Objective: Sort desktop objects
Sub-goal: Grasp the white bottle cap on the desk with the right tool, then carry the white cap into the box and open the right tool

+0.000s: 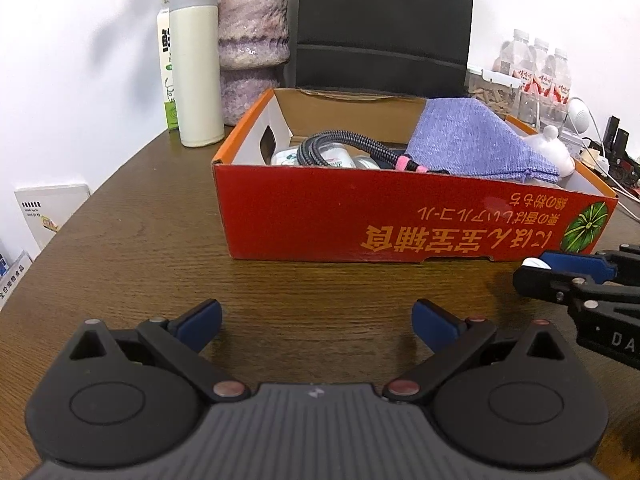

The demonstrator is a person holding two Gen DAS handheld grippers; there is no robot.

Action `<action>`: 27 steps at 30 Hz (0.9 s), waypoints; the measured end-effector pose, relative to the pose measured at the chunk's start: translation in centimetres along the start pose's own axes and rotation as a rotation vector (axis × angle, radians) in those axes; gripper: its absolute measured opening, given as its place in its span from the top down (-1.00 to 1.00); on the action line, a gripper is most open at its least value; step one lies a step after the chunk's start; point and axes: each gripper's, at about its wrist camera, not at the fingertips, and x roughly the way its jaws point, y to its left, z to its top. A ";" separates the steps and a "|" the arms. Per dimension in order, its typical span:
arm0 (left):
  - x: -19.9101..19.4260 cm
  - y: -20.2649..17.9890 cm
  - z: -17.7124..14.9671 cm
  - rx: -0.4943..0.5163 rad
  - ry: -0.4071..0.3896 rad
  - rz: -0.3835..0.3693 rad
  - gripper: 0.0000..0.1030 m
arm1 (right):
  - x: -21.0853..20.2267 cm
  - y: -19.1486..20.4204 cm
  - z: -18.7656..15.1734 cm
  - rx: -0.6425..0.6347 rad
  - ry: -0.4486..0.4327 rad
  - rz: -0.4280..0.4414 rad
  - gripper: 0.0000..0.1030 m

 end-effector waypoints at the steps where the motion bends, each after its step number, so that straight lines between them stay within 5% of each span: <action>1: -0.1 0.0 0.0 0.002 -0.004 0.000 -1.00 | -0.2 0.0 0.1 0.000 -0.008 0.005 0.47; 27: -2.7 0.1 6.9 -0.072 -0.285 0.030 -1.00 | -0.8 -0.2 7.6 -0.007 -0.265 0.021 0.47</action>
